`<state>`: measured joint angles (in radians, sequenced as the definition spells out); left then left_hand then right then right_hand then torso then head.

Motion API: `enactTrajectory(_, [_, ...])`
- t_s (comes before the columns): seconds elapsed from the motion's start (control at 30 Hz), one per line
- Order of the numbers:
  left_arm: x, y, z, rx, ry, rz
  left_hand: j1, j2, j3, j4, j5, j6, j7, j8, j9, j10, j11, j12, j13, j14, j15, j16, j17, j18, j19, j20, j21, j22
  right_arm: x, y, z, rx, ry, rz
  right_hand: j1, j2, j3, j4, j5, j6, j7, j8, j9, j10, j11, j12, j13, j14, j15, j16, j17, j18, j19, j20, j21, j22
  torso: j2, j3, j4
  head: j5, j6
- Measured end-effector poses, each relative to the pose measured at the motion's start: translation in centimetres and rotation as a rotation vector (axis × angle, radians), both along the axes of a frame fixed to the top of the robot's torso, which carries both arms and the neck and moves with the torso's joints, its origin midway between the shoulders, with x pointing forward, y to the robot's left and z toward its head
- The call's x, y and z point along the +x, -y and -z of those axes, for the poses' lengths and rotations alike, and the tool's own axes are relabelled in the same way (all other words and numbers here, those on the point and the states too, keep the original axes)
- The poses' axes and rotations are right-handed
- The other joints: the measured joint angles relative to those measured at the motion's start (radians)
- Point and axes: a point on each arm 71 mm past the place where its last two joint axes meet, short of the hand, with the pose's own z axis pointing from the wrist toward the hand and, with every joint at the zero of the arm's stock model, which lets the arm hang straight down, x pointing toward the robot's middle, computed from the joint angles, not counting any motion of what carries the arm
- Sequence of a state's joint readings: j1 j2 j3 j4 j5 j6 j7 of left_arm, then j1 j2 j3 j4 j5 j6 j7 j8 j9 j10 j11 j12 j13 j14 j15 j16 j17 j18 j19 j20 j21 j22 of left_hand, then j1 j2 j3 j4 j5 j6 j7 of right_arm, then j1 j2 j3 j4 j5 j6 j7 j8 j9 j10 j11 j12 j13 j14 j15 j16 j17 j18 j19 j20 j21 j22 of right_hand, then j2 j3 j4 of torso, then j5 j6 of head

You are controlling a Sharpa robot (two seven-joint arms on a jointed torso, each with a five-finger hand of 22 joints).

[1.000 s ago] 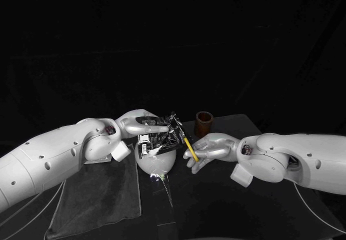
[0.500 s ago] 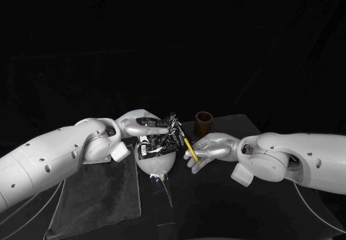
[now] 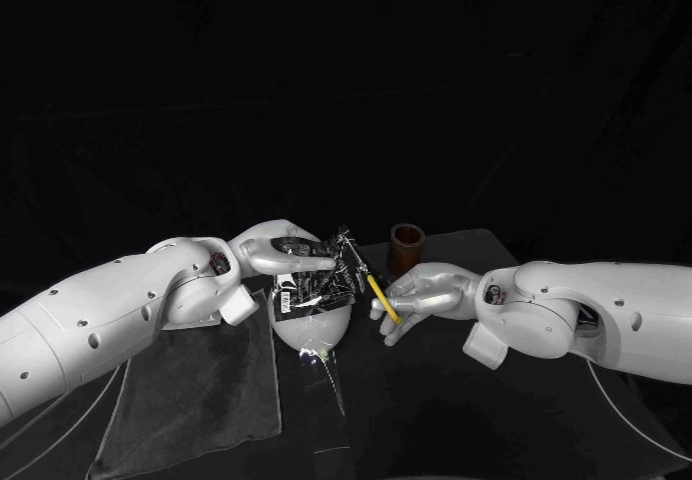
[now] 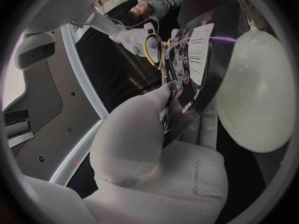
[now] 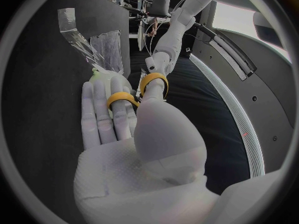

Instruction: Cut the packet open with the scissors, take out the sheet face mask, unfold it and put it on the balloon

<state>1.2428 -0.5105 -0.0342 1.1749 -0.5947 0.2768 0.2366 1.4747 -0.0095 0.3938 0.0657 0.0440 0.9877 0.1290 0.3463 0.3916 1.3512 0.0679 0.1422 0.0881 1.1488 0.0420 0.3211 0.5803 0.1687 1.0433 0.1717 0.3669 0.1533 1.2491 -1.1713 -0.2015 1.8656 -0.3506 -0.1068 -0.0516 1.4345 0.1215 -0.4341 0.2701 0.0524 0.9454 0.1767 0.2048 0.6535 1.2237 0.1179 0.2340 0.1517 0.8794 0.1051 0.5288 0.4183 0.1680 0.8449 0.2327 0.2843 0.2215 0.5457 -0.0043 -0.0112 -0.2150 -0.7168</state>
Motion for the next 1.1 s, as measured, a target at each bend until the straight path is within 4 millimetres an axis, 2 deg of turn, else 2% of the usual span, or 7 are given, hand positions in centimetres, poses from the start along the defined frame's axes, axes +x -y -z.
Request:
enactTrajectory(0.3, [0.0, 0.0, 0.0, 0.002, 0.004, 0.000, -0.001, -0.001, 0.000, 0.000, 0.000, 0.000, 0.000, 0.000, 0.000, 0.000, 0.000, 0.000, 0.000, 0.000, 0.000, 0.000, 0.000, 0.000, 0.000, 0.000, 0.000, 0.000, 0.1, 0.1, 0.0, -0.001, 0.000, 0.001, 0.001, 0.001, -0.003, -0.003, 0.000, 0.000, 0.000, -0.005, -0.008, -0.005, 0.005, -0.015, -0.004, 0.000, 0.000, 0.000, 0.000, -0.001, 0.000, 0.000, 0.000, 0.000, 0.000, 0.0000, 0.0005, 0.000, 0.002])
enactTrajectory(0.43, [0.0, -0.1, 0.0, 0.003, 0.005, -0.002, -0.001, -0.001, 0.000, 0.000, 0.000, 0.000, 0.000, 0.000, 0.000, 0.000, 0.000, 0.000, 0.000, 0.000, 0.000, 0.000, 0.000, -0.001, 0.000, 0.000, 0.000, 0.001, 0.1, 0.1, 0.0, -0.001, 0.001, 0.000, 0.001, 0.001, -0.003, -0.003, 0.000, -0.019, 0.018, -0.029, -0.021, -0.036, 0.018, -0.046, -0.016, -0.002, 0.003, -0.001, 0.001, -0.006, 0.000, 0.000, 0.000, 0.000, 0.000, 0.0000, 0.0005, 0.000, 0.003])
enactTrajectory(0.53, [0.1, -0.2, 0.0, 0.003, 0.005, -0.003, -0.002, -0.002, 0.000, 0.000, -0.001, 0.000, 0.000, 0.000, 0.000, 0.000, 0.000, 0.000, 0.000, 0.000, 0.000, 0.000, 0.000, -0.001, 0.000, 0.000, 0.000, 0.001, 0.2, 0.0, 0.0, 0.001, 0.001, 0.000, 0.004, 0.003, -0.002, -0.016, 0.000, -0.028, 0.027, -0.035, -0.027, -0.045, 0.027, -0.061, -0.022, -0.001, 0.008, -0.004, 0.002, -0.006, 0.000, 0.000, 0.000, 0.000, 0.000, 0.0000, 0.0004, -0.001, 0.003])
enactTrajectory(0.63, [0.1, -0.2, 0.0, 0.003, 0.005, -0.004, -0.003, -0.003, 0.000, 0.000, -0.002, -0.002, 0.002, 0.000, 0.000, 0.000, 0.000, 0.000, 0.000, 0.001, 0.001, 0.000, 0.000, -0.007, 0.000, 0.000, 0.000, 0.001, 0.2, -0.3, 0.0, 0.004, 0.003, 0.002, 0.087, 0.029, 0.014, -0.068, 0.000, -0.028, 0.027, -0.035, -0.032, -0.034, 0.017, -0.061, -0.023, 0.005, 0.013, 0.004, 0.009, 0.002, 0.008, 0.002, 0.012, 0.004, 0.000, -0.0001, 0.0004, -0.001, 0.003])
enactTrajectory(0.73, [0.1, -0.2, 0.0, 0.003, 0.005, -0.005, -0.004, -0.004, 0.000, 0.000, -0.002, -0.002, 0.002, -0.001, 0.000, 0.000, 0.000, 0.000, 0.000, 0.002, 0.002, 0.000, -0.001, -0.007, 0.000, 0.000, 0.000, 0.001, 0.2, -0.4, 0.0, 0.003, 0.005, 0.014, 0.181, 0.043, 0.034, -0.121, 0.030, 0.006, -0.006, -0.035, -0.041, 0.006, -0.005, -0.071, -0.031, 0.011, 0.019, 0.033, 0.024, 0.002, 0.029, -0.018, 0.033, 0.015, 0.000, -0.0001, 0.0004, -0.002, 0.002])
enactTrajectory(0.87, [0.1, -0.3, 0.0, 0.002, 0.006, -0.008, -0.004, -0.004, 0.000, 0.000, -0.002, -0.002, 0.002, -0.002, 0.000, 0.000, 0.000, 0.000, -0.001, 0.002, 0.002, 0.000, 0.000, -0.007, 0.000, 0.000, 0.000, 0.001, 0.3, -0.6, 0.0, 0.000, 0.014, 0.035, 0.193, 0.031, 0.013, -0.140, 0.112, 0.058, -0.036, -0.011, -0.039, 0.032, 0.010, -0.049, -0.024, 0.023, 0.026, 0.068, 0.049, -0.004, 0.042, -0.023, 0.066, 0.035, 0.000, -0.0002, 0.0005, -0.002, 0.004])
enactTrajectory(1.1, [0.2, -0.3, -0.1, 0.001, 0.007, -0.010, -0.002, -0.002, -0.003, -0.003, -0.003, 0.002, 0.006, -0.004, 0.003, 0.000, 0.000, 0.005, 0.001, 0.002, 0.002, 0.000, 0.001, -0.007, 0.000, 0.000, 0.000, 0.002, 0.5, -0.9, 0.0, -0.011, 0.026, 0.070, 0.205, 0.019, -0.005, -0.120, 0.157, 0.097, -0.065, 0.055, 0.028, 0.071, 0.006, -0.045, -0.024, 0.029, 0.032, 0.159, 0.121, -0.023, 0.066, -0.042, 0.109, 0.066, 0.000, -0.0002, 0.0006, 0.000, 0.005])
